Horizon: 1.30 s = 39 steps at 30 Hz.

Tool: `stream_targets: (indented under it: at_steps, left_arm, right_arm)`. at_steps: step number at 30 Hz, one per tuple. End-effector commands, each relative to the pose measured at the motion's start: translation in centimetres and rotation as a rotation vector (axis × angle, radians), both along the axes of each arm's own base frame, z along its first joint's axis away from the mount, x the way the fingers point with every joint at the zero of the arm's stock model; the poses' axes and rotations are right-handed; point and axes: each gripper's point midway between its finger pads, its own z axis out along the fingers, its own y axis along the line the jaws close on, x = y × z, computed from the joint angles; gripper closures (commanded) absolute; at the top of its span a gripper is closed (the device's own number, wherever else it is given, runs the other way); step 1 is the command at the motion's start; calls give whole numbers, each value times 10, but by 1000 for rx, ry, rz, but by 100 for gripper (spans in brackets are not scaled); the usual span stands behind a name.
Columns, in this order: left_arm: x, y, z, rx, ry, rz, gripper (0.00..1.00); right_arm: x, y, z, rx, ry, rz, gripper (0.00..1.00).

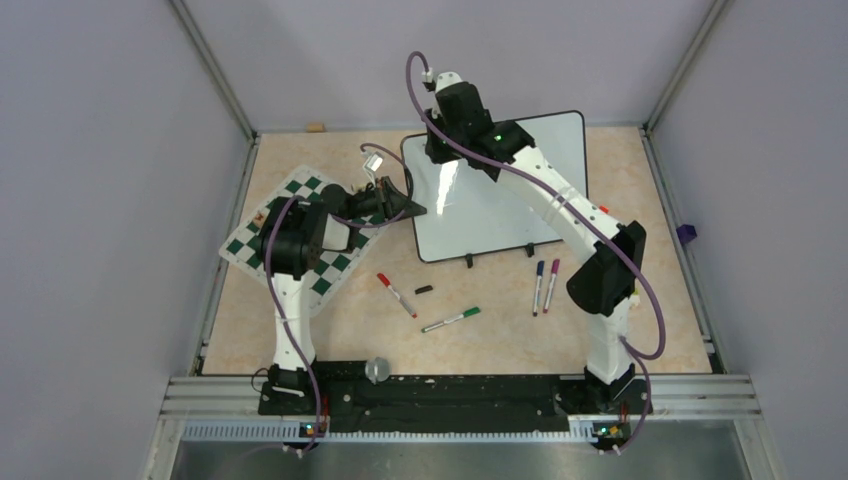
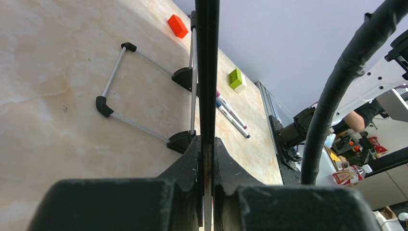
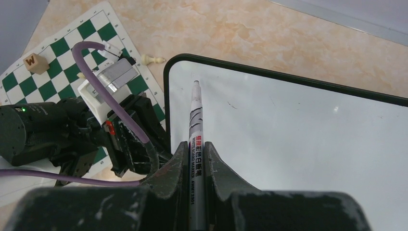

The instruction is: Write a sentence on the whiteboard

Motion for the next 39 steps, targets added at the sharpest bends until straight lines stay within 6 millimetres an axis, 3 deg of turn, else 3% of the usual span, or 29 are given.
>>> stream_targets:
  at_steps: [1,23,39]
  left_arm:
    - [-18,-7,2,16,-56,-100,100]
    - [-19,-7,4,17,-65,-102,100]
    - [-20,-7,4,16,-71,-98,100]
  right_arm:
    - [4,8,21,25,-57,7,100]
    - [12,4,5,-17,-43,-32,100]
    - [-1,-2,-10,-37,11,-21,100]
